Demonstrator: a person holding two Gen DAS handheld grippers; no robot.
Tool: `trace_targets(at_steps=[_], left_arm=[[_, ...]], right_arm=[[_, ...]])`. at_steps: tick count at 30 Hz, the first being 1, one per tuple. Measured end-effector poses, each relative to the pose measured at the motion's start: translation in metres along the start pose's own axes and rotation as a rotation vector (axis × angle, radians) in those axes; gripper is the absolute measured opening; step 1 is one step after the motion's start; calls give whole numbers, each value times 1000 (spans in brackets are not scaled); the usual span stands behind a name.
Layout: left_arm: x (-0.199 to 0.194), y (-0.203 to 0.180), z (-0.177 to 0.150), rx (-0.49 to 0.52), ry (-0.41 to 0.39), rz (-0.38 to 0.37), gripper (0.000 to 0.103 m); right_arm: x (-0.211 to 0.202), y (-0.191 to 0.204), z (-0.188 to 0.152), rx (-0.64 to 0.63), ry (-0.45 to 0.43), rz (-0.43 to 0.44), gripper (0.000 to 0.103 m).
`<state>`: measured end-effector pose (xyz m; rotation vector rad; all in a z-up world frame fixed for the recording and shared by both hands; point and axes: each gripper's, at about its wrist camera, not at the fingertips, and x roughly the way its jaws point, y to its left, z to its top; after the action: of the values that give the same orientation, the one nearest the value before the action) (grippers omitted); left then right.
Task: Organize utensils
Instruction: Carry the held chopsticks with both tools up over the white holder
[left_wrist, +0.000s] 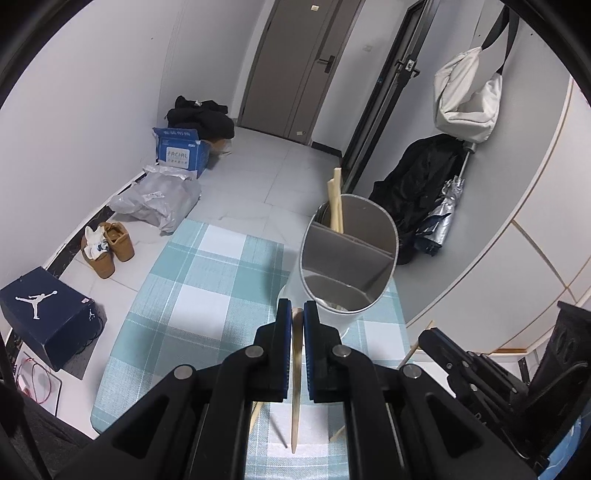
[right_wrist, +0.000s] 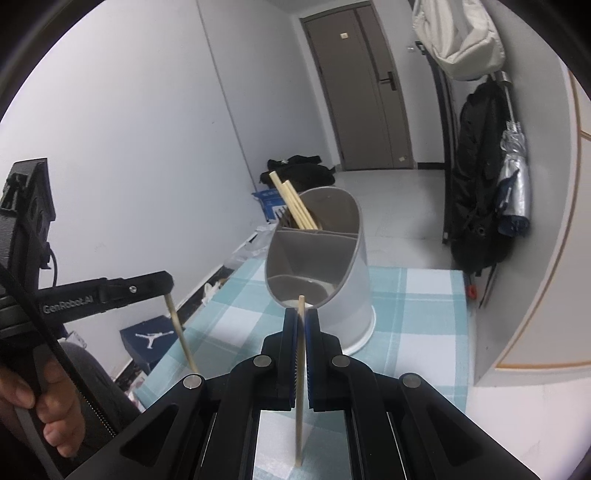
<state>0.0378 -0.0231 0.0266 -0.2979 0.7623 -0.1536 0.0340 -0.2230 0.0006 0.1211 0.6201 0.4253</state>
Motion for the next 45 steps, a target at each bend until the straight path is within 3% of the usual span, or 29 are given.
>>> trace_targets(at_steps=[11, 21, 36, 45], left_arm=[[-23, -8, 21, 26, -44, -76, 3], [-29, -17, 65, -1, -91, -150, 3], [-16, -25, 138, -74, -172, -260, 3], [19, -14, 157, -124, -183, -241, 3]], right_arm=[[-28, -2, 9, 45, -56, -17, 3], [-52, 1, 49, 49, -130, -20, 3], [-52, 6, 153, -54, -239, -30, 3], [-18, 1, 195, -95, -274, -43, 3]])
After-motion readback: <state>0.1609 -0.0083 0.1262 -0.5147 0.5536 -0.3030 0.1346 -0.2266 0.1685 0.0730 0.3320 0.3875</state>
